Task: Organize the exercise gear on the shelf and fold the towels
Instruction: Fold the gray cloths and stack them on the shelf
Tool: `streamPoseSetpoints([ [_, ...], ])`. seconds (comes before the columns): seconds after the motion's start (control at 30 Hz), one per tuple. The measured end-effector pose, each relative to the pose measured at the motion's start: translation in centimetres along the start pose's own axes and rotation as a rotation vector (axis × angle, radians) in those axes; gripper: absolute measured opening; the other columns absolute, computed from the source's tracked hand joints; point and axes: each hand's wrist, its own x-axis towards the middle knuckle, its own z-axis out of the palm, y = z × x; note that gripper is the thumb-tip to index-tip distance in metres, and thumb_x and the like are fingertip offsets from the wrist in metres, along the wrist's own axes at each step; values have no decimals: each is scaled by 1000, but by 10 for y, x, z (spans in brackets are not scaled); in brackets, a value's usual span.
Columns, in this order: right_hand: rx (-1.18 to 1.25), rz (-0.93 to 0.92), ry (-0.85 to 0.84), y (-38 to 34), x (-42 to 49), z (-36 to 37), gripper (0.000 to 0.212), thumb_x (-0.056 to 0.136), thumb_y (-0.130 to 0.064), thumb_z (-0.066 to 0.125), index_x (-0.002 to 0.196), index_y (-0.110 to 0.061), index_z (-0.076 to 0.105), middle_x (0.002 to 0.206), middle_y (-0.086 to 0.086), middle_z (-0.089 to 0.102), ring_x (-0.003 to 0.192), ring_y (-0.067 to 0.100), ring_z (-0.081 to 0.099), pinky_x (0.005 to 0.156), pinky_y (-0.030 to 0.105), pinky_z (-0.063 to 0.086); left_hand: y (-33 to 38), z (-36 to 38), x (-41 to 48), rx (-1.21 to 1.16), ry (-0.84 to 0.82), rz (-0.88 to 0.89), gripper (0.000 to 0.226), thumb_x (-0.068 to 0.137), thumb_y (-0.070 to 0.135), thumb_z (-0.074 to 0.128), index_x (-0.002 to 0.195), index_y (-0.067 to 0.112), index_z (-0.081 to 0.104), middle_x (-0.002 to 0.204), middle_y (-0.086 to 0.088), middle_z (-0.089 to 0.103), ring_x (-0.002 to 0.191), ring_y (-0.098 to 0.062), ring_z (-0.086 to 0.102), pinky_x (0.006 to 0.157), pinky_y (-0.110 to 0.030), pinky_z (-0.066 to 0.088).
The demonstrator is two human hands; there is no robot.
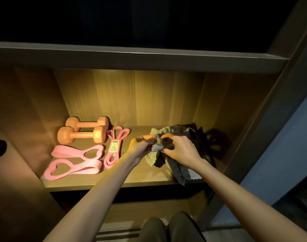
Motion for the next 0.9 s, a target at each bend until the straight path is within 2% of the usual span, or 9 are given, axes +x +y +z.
streamPoseSetpoints([
  [0.07, 15, 62, 33, -1, 3, 7, 36, 88, -30, 65, 123, -32, 57, 84, -4, 66, 74, 13, 62, 70, 32, 54, -2, -7, 1, 13, -34, -23, 8, 88, 9, 65, 95, 8, 70, 97, -9, 71, 94, -19, 65, 85, -33, 52],
  [0.17, 73, 132, 55, 3, 10, 10, 27, 93, -16, 56, 118, -27, 59, 87, 1, 68, 72, 16, 64, 68, 32, 56, -6, -18, 4, 133, -56, -26, 14, 92, 16, 62, 104, 17, 67, 107, -3, 70, 101, -16, 64, 83, -27, 50],
  [0.27, 202, 151, 143, 8, 24, -5, 22, 94, -7, 54, 113, -18, 56, 94, 2, 65, 69, 7, 60, 56, 15, 48, -13, -21, 10, 202, -71, -43, 32, 90, 15, 64, 120, 25, 56, 115, 1, 62, 100, -12, 59, 84, -28, 47],
  [0.4, 291, 102, 314, 8, 44, -43, 14, 94, -2, 51, 96, -17, 53, 85, -5, 60, 63, -1, 53, 46, 8, 38, -23, -6, 15, 351, -147, 173, 68, 82, 13, 73, 137, 35, 38, 114, 25, 51, 101, 7, 54, 77, -5, 45],
  [0.5, 408, 51, 484, 10, 49, -64, 13, 93, -2, 53, 104, -9, 56, 98, -6, 58, 86, 0, 56, 64, -1, 41, -25, 9, 23, 437, -218, 257, 80, 83, 0, 69, 148, 21, 27, 137, 11, 42, 126, -7, 43, 101, -22, 42],
  [0.6, 556, -55, 617, 5, 43, -73, 15, 92, -1, 54, 101, -13, 54, 95, -14, 56, 85, -18, 56, 71, -3, 40, -23, 25, 28, 316, -299, 197, 80, 86, -20, 50, 150, 11, 15, 146, -3, 28, 131, -19, 36, 100, -30, 42],
  [0.7, 660, -77, 536, 10, 36, -68, 15, 92, -1, 54, 97, -15, 53, 95, -13, 59, 88, -14, 58, 73, 4, 44, -17, 43, 33, 337, -232, 142, 68, 93, -12, 44, 150, 14, 17, 151, -9, 26, 135, -24, 36, 103, -34, 34],
  [0.8, 738, 2, 459, 17, 28, -64, 24, 91, -4, 57, 91, -29, 55, 96, -12, 61, 90, -5, 59, 73, 8, 47, -7, 56, 33, 482, -100, 267, 74, 86, -8, 58, 148, 9, 22, 150, -13, 34, 137, -27, 36, 112, -38, 33],
  [0.9, 809, 17, 468, 14, 22, -67, 35, 86, 2, 58, 89, -32, 55, 94, -11, 61, 87, -1, 59, 67, 9, 47, 2, 54, 23, 485, -120, 390, 64, 82, -10, 64, 140, 1, 38, 134, -13, 49, 125, -23, 47, 102, -34, 45],
])
